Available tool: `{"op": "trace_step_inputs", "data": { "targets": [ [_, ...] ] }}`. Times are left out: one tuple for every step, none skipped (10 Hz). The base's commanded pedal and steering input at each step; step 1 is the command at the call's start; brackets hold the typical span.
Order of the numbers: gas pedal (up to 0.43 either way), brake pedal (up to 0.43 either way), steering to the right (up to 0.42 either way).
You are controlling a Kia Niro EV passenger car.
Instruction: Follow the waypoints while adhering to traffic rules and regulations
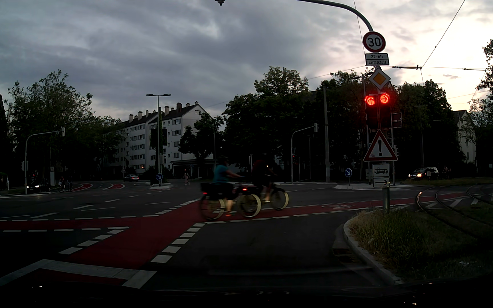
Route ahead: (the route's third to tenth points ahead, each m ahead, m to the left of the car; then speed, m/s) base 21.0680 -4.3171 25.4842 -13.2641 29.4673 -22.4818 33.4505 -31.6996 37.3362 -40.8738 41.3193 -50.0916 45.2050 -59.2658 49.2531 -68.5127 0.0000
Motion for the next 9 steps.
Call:
{"op": "trace_step_inputs", "data": {
  "targets": [
    [0.0, 0.22, -0.052],
    [0.0, 0.213, -0.052],
    [0.0, 0.226, -0.052],
    [0.0, 0.238, -0.051],
    [0.0, 0.244, -0.052],
    [0.0, 0.25, -0.053],
    [0.0, 0.25, -0.053],
    [0.0, 0.25, -0.053],
    [0.0, 0.25, -0.053]
  ]
}}
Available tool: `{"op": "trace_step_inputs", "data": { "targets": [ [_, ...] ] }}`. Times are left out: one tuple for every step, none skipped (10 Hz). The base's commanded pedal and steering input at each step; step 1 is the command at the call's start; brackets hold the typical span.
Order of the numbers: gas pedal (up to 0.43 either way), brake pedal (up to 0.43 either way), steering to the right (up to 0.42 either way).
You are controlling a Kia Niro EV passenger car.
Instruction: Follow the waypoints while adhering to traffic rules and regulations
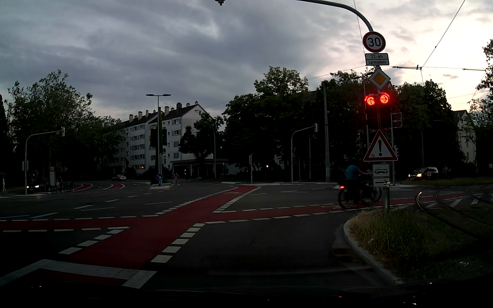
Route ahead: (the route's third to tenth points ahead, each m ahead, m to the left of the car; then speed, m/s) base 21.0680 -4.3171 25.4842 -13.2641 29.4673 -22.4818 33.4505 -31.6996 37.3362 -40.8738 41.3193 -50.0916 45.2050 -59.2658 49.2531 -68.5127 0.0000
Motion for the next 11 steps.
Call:
{"op": "trace_step_inputs", "data": {
  "targets": [
    [0.0, 0.256, -0.053],
    [0.0, 0.262, -0.053],
    [0.0, 0.268, -0.053],
    [0.0, 0.268, -0.052],
    [0.0, 0.268, -0.052],
    [0.0, 0.268, -0.052],
    [0.0, 0.268, -0.052],
    [0.0, 0.268, -0.052],
    [0.0, 0.268, -0.052],
    [0.0, 0.262, -0.052],
    [0.0, 0.268, -0.052]
  ]
}}
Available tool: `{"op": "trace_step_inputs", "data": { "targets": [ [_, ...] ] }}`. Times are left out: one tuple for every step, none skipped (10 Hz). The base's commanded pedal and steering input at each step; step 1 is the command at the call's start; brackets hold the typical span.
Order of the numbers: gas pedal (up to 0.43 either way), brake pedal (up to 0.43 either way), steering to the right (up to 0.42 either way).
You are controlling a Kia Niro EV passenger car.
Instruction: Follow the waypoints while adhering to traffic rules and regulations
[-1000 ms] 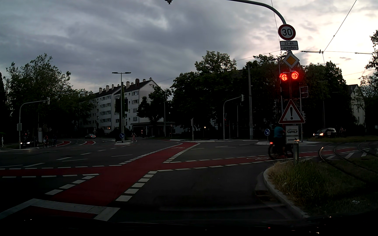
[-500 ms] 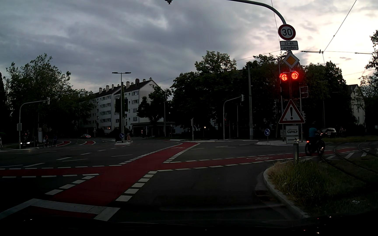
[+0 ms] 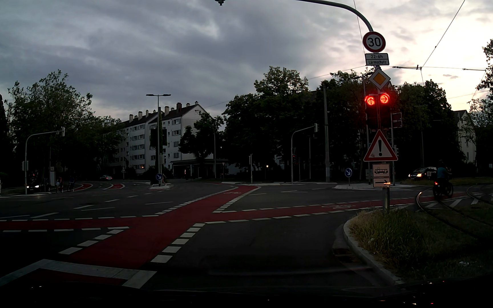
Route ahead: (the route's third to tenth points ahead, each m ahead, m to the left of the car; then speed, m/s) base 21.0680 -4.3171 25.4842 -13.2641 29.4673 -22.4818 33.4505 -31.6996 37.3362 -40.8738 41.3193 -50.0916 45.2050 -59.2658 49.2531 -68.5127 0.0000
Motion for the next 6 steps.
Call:
{"op": "trace_step_inputs", "data": {
  "targets": [
    [0.0, 0.262, -0.052],
    [0.0, 0.268, -0.052],
    [0.0, 0.268, -0.052],
    [0.0, 0.268, -0.052],
    [0.0, 0.268, -0.052],
    [0.0, 0.268, -0.052]
  ]
}}
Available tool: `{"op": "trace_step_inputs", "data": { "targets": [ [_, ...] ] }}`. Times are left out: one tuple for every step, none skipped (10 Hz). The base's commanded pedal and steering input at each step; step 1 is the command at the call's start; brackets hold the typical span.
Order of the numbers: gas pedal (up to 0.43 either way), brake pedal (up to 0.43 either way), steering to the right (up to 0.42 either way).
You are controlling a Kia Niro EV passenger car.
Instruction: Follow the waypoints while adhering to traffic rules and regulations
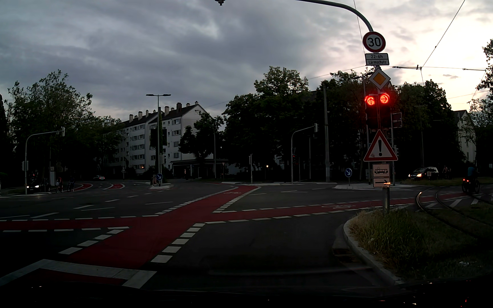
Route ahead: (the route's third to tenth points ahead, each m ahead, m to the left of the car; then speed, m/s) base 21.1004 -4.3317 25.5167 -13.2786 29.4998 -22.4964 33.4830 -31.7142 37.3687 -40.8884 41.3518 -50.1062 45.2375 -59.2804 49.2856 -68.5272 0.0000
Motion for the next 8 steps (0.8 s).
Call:
{"op": "trace_step_inputs", "data": {
  "targets": [
    [0.0, 0.268, -0.052],
    [0.0, 0.268, -0.052],
    [0.0, 0.268, -0.052],
    [0.0, 0.268, -0.052],
    [0.0, 0.268, -0.052],
    [0.0, 0.268, -0.052],
    [0.0, 0.268, -0.052],
    [0.0, 0.268, -0.052]
  ]
}}
